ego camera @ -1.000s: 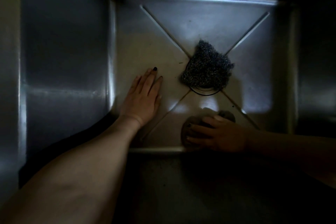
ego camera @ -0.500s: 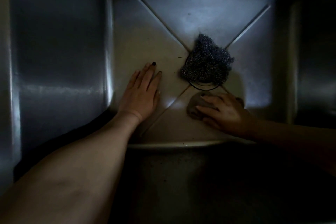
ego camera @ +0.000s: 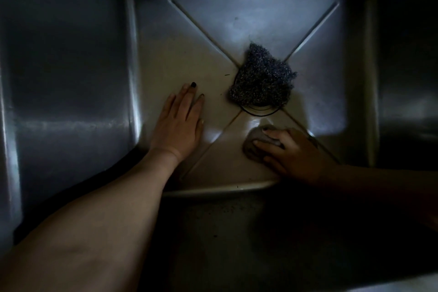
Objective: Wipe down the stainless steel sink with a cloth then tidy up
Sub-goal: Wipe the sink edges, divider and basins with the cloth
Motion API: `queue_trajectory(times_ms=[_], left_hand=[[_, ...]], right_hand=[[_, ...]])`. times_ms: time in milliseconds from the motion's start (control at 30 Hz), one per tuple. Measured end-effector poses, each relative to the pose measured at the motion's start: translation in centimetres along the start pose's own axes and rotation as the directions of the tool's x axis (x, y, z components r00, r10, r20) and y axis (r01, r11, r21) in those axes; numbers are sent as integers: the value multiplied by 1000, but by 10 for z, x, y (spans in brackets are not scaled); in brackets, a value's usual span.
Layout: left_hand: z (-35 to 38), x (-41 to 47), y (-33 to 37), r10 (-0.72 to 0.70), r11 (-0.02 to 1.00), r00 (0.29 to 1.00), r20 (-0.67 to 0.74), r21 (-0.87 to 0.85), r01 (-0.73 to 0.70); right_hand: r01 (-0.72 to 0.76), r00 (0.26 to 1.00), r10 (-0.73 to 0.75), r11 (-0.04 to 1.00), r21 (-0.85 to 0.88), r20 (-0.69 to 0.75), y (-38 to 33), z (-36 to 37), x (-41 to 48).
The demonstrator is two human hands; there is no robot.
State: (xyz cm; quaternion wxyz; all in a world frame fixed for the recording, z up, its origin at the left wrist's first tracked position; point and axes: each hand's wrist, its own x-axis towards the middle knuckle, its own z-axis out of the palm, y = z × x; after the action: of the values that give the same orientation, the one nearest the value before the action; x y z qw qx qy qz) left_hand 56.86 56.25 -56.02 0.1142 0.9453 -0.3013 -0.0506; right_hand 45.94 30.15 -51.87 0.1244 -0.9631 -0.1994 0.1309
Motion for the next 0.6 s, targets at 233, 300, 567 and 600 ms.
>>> queue_trajectory(times_ms=[233, 300, 567, 600], left_hand=[[-7, 5, 10, -101, 986, 995, -26, -139, 97], [-15, 16, 20, -112, 980, 993, -36, -172, 104], [-20, 92, 47, 329, 938, 944, -40, -100, -331], [-19, 100, 48, 366, 926, 930, -32, -90, -367]], right_hand=[[-276, 906, 312, 948, -160, 285, 24, -20, -15], [-373, 860, 407, 913, -165, 306, 31, -30, -14], [-943, 326, 925, 305, 133, 194, 37, -48, 5], [-961, 248, 945, 213, 175, 214, 31, -46, 11]])
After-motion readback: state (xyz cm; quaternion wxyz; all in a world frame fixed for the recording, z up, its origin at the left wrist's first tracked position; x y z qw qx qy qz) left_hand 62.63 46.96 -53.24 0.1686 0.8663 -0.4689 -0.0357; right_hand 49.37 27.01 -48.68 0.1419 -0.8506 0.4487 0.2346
